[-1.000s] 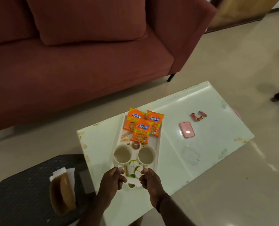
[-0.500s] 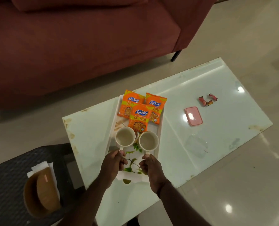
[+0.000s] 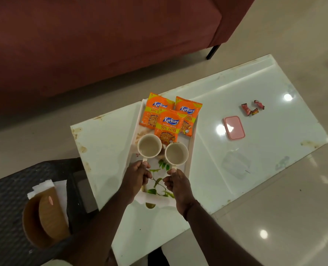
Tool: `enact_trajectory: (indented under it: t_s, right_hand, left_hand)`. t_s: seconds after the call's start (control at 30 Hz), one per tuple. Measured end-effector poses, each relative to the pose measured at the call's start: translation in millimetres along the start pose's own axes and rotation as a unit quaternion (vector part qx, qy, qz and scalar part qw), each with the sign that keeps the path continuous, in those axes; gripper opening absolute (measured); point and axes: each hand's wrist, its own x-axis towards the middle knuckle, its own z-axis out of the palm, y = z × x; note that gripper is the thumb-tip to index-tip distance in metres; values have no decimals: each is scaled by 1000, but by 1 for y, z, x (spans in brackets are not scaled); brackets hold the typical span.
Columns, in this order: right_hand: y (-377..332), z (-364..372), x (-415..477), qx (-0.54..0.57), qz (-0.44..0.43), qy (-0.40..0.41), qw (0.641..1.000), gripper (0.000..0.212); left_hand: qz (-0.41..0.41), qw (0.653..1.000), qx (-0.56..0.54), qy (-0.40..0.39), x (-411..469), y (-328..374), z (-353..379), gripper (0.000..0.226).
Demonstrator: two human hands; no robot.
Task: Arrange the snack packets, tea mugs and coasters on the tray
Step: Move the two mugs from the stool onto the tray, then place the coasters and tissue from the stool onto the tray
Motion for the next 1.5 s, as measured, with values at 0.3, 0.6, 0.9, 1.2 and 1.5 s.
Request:
enact_trajectory:
  t_s: [0.3,0.6,0.9,1.2,1.5]
  right_hand:
    - [17,1,-26,-131,-66,126,981,37]
    - [54,31,-62,-333,-240,157,898,58]
    - [82,104,-103,-383,-312,74,866,57]
    - [109,176,-149,-431,-329,-17,840,69]
    - [152,231,-171,-455,-257,-24,852,91]
  left_hand:
    - [88,962,231,120,-22,-10,-6,35]
    - [218,862,399,223,-84,-55,-46,52]
    - [263,836,392,279,-146,-83,-112,49]
    - [235,838,304,388,-182,-108,-192,46]
    - [242,810,500,189,-134,-86,-302,58]
